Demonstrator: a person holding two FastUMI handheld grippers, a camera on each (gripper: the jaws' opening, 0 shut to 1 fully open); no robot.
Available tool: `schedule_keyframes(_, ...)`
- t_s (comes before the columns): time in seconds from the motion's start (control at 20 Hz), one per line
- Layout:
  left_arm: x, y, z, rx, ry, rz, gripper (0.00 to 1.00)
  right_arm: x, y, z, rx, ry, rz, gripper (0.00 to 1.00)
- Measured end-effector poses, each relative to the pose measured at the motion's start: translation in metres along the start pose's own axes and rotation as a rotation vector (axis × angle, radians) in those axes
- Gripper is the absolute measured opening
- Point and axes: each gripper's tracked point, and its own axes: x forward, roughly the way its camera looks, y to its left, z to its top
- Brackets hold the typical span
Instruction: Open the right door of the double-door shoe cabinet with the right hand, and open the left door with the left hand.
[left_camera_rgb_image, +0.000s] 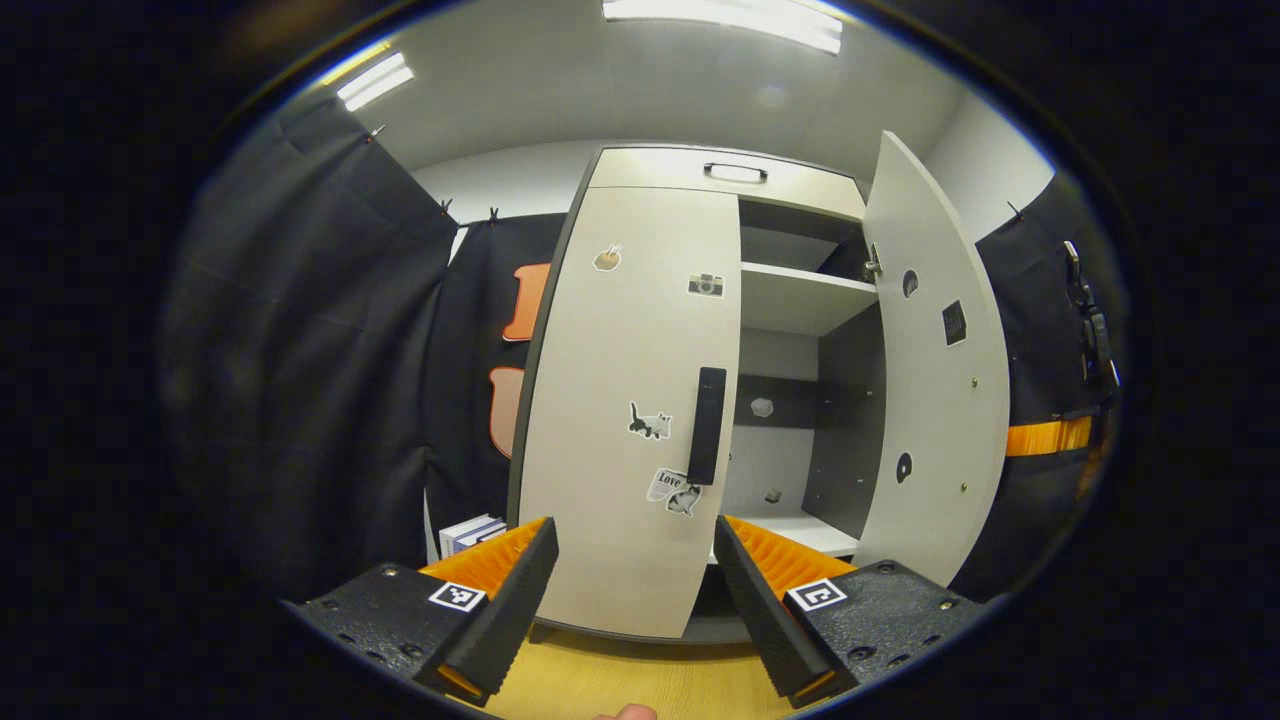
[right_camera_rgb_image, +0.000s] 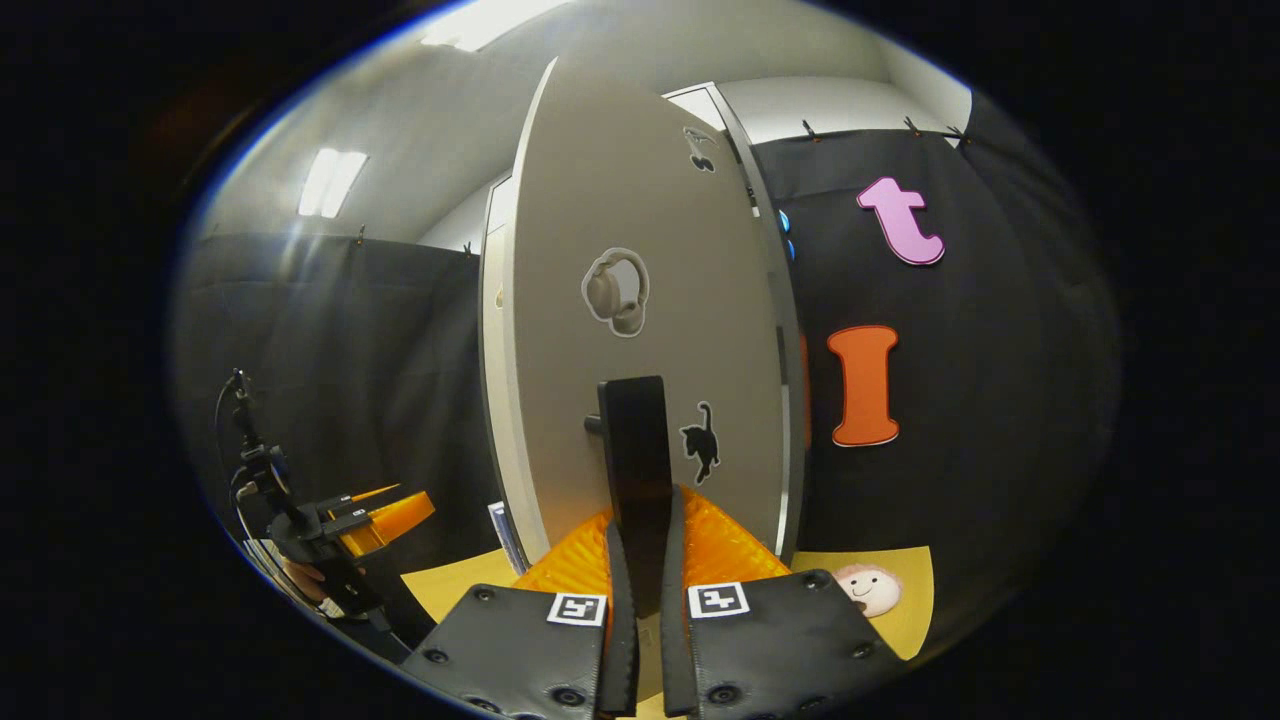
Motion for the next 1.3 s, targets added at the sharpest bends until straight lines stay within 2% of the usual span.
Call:
schedule_keyframes(0.55,0.008,-0.014,-0.004,-0.006,0.007,-0.012,0.95,-0.003,-0.021,0.003,-0.038,-0.01,-0.091,0.17)
schedule_keyframes(0.65,0.01,-0.014,-0.003,-0.01,0.006,-0.007,0.92,-0.005,-0.028,0.003,-0.057,-0.014,-0.117,0.17)
schedule_keyframes(0.8,0.016,-0.015,0.003,-0.035,-0.002,-0.012,0.94,-0.007,-0.036,0.004,-0.064,-0.021,-0.163,0.16)
schedule_keyframes(0.95,0.021,-0.013,0.013,-0.022,-0.024,-0.01,0.92,-0.012,-0.055,0.007,-0.105,-0.03,-0.254,0.16)
schedule_keyframes(1.0,0.024,-0.013,0.016,-0.014,-0.03,-0.009,0.94,-0.014,-0.056,0.009,-0.114,-0.032,-0.26,0.15)
schedule_keyframes(1.1,0.034,-0.015,0.019,-0.017,-0.029,-0.015,0.92,-0.012,-0.055,0.009,-0.107,-0.04,-0.26,0.15)
schedule_keyframes(1.15,0.038,-0.017,0.02,-0.024,-0.023,-0.018,0.94,-0.012,-0.057,0.009,-0.105,-0.038,-0.272,0.16)
schedule_keyframes(1.3,0.065,-0.01,0.035,-0.051,-0.033,0.005,0.94,-0.02,-0.052,0.006,-0.068,-0.038,-0.283,0.15)
